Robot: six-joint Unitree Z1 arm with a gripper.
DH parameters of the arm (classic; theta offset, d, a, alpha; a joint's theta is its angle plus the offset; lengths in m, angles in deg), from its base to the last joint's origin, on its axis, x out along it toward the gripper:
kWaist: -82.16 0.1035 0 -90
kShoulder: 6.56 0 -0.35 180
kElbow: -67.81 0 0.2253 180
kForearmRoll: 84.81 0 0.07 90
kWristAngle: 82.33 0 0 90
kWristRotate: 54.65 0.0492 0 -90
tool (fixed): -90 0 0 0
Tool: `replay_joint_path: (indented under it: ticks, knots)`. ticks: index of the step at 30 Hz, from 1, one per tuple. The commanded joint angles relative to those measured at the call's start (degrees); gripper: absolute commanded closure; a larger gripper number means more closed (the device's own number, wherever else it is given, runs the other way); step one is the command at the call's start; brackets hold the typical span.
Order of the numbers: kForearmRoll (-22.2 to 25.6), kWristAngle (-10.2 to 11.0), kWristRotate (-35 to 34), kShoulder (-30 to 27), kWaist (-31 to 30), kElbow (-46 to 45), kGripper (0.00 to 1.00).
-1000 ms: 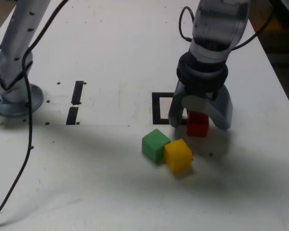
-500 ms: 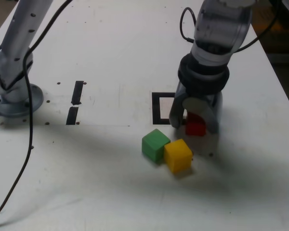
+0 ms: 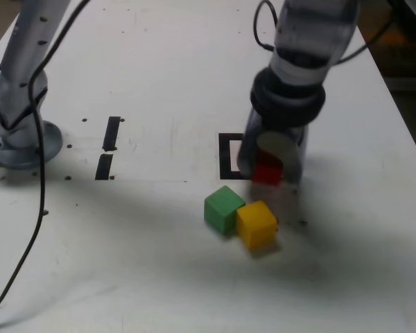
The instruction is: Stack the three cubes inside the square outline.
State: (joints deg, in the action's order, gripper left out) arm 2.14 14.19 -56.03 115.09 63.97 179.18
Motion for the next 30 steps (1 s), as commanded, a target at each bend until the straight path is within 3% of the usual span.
replay_joint_path:
  ticks: [1, 6, 10, 24, 30]
  knots:
    - [1.37, 0.91, -0.91, -1.91, 0.03, -0.1, 0.9]
    - [3.71, 2.69, -2.78, -5.37, 1.06, -1.27, 0.9]
    - [3.39, 2.62, -3.92, -7.94, 2.84, -3.3, 0.9]
    - [-8.08, -2.67, -7.51, -9.49, 6.52, -12.59, 0.89]
    - [-9.91, -3.41, -8.2, -9.26, 6.59, -14.11, 0.89]
